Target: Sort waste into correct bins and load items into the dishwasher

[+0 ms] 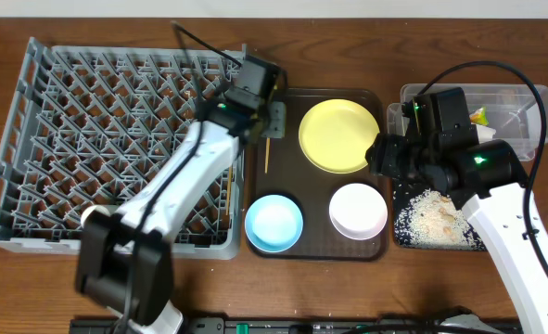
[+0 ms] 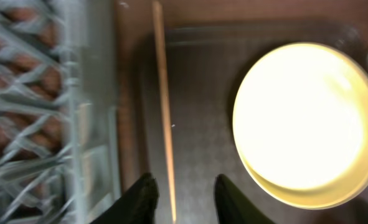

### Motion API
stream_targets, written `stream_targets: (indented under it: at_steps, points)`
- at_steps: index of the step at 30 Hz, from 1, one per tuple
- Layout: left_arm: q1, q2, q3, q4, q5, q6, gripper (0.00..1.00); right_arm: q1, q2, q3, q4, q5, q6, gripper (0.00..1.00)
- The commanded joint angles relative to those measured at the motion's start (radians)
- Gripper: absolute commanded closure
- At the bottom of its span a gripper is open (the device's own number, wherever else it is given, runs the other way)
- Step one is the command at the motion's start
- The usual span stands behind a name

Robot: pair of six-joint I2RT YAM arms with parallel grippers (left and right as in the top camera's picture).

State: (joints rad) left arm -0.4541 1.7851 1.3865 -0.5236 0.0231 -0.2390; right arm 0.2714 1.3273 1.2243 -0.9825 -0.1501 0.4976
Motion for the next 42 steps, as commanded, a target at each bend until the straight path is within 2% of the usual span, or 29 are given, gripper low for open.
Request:
stream_targets:
  at_steps: [1,7,23,29,32,37,42]
  points:
    - [-0.009,0.069,-0.011,0.049,-0.017,0.044,0.59,-0.002,0.002,-0.016,0.0,-0.004,0.01,0.36]
    - [-0.009,0.167,-0.011,0.162,-0.169,0.044,0.54,-0.002,0.003,-0.043,0.007,-0.004,0.011,0.35]
    - [-0.009,0.337,-0.011,0.339,-0.171,0.067,0.55,-0.001,0.019,-0.075,0.025,-0.005,0.015,0.37]
    - [-0.01,0.381,-0.011,0.331,-0.165,0.066,0.65,0.007,0.019,-0.075,0.026,-0.005,0.015,0.38]
    - [-0.014,0.384,-0.011,0.313,-0.162,0.066,0.77,0.007,0.019,-0.075,0.025,-0.005,0.015,0.39]
    - [-0.021,0.373,-0.01,0.304,-0.152,0.066,0.9,0.008,0.019,-0.075,0.026,-0.005,0.014,0.39]
    - [-0.021,0.323,-0.01,0.299,-0.101,0.051,0.92,0.017,0.019,-0.075,0.026,-0.005,0.014,0.41]
